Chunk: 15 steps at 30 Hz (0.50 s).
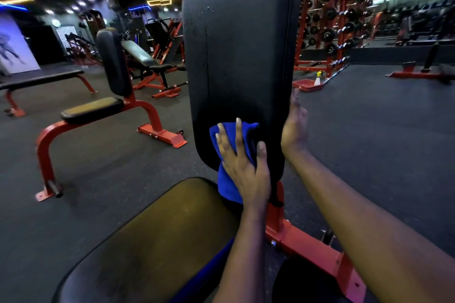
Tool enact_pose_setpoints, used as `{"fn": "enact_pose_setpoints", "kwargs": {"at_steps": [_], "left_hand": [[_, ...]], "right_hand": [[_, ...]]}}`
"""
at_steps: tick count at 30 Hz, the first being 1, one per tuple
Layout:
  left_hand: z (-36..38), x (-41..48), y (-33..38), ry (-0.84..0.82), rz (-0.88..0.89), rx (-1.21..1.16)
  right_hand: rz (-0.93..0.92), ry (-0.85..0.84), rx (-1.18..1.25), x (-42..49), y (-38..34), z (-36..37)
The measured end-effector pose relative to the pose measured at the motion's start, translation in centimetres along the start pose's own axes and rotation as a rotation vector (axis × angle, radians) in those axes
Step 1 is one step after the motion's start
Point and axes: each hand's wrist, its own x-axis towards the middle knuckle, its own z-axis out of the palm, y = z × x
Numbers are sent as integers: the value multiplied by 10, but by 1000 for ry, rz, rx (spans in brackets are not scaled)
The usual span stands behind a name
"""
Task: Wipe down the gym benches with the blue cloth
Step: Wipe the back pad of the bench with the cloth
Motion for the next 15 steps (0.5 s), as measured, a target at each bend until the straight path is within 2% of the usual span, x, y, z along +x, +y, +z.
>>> {"fn": "enact_pose_setpoints", "kwargs": {"at_steps": [5,12,15], "left_hand": [[0,-38,-2,-25,-27,3],[-1,38,20,18,28,24],[-3,-4,9,-28,91,58]], "right_hand": [[53,-31,1,-4,-6,0],[55,-20,3,-4,-4,-2],[73,-23,36,-4,-6,0]]}}
